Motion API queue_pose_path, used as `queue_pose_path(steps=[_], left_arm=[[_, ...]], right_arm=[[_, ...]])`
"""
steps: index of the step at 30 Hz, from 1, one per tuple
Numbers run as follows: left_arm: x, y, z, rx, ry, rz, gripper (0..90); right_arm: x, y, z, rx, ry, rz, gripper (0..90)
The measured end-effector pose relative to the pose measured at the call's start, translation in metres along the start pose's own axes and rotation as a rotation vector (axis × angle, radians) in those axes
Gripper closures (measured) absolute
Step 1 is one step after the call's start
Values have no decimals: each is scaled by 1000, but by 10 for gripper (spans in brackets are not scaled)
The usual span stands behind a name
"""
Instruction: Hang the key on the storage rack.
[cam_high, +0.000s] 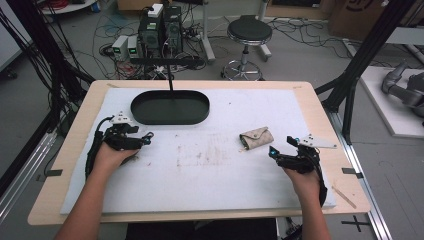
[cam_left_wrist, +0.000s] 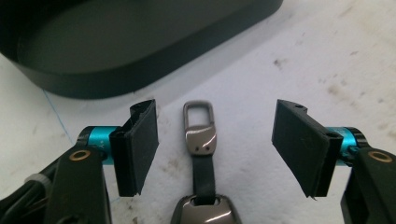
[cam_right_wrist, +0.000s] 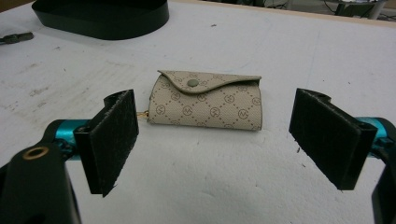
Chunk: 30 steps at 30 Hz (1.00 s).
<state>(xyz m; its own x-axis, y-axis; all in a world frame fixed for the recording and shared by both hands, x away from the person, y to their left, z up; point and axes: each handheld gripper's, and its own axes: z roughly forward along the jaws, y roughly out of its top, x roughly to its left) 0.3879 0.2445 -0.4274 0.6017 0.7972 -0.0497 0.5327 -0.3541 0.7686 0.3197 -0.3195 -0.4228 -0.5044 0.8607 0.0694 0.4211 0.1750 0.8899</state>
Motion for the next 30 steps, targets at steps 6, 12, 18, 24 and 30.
queue_pose_path(steps=[6, 12, 18, 24, 30], left_arm=[[3, -3, 5, 48, 11, -4, 406], [7, -8, 10, 113, 24, -17, 455], [6, -8, 9, 118, 51, 1, 553], [3, -9, 7, 130, 53, 28, 617], [-3, -8, 7, 134, 38, 60, 761]], right_arm=[[-1, 0, 1, 0, 1, -2, 160], [-2, -1, -1, 1, -4, 3, 159], [-3, -2, -2, 1, -6, 7, 160], [-4, -2, -4, -2, -10, 7, 159], [-3, -2, -4, 1, -7, 13, 159]])
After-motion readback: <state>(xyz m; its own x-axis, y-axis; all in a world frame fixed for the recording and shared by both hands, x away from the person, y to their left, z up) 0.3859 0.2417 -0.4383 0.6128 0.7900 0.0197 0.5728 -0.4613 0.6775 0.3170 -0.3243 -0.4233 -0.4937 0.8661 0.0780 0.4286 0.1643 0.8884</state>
